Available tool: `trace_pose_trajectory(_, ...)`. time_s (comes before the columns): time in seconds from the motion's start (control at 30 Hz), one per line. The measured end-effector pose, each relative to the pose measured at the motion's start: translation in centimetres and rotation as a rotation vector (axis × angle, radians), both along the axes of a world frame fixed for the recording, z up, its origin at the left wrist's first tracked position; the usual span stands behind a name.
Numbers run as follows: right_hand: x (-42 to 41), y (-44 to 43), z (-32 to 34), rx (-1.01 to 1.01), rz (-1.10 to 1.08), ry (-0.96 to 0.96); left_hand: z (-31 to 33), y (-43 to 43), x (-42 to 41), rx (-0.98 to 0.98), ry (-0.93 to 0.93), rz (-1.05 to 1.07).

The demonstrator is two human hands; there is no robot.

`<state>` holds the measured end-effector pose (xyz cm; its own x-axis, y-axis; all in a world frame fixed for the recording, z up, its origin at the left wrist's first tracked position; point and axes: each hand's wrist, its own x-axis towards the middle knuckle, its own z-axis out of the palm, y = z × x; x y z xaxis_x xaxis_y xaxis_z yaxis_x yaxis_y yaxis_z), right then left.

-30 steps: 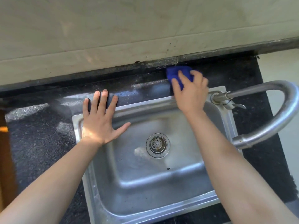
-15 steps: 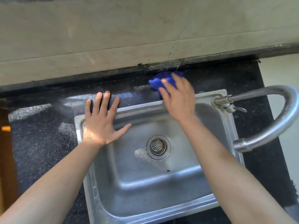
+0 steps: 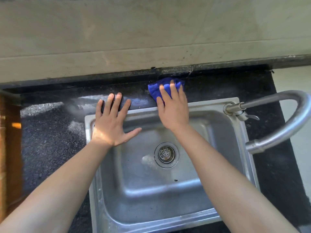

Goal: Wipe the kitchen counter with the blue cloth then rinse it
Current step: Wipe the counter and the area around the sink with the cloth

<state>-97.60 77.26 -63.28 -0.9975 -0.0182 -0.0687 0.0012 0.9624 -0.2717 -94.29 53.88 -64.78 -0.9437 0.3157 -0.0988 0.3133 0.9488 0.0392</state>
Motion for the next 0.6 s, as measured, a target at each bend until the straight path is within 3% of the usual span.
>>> trace_pose_trajectory(0.13, -1.1, 3.8, 1.9, 0.102, 0.126, -0.172, 1.0, 0.5, -0.5, -0.063, -0.075, 0.006)
trace_pose_trajectory(0.23, -0.7, 5.4, 2.3, 0.126, 0.029, -0.222, 2.3, -0.8, 0.6, -0.045, -0.097, 0.016)
trace_pose_trajectory(0.3, -0.4, 5.0, 2.0, 0.108, -0.04, -0.186, 3.1, -2.9, 2.9, 0.047, -0.001, 0.09)
trace_pose_trajectory(0.4, 0.0, 0.8, 1.7, 0.11, -0.12, -0.124, 3.0, -7.4, 7.6, 0.029, 0.019, 0.247)
trace_pose_trajectory(0.6, 1.2, -11.8, 1.3, 0.065, 0.067, -0.119, 0.9, -10.0, 11.3, 0.032, -0.039, 0.348)
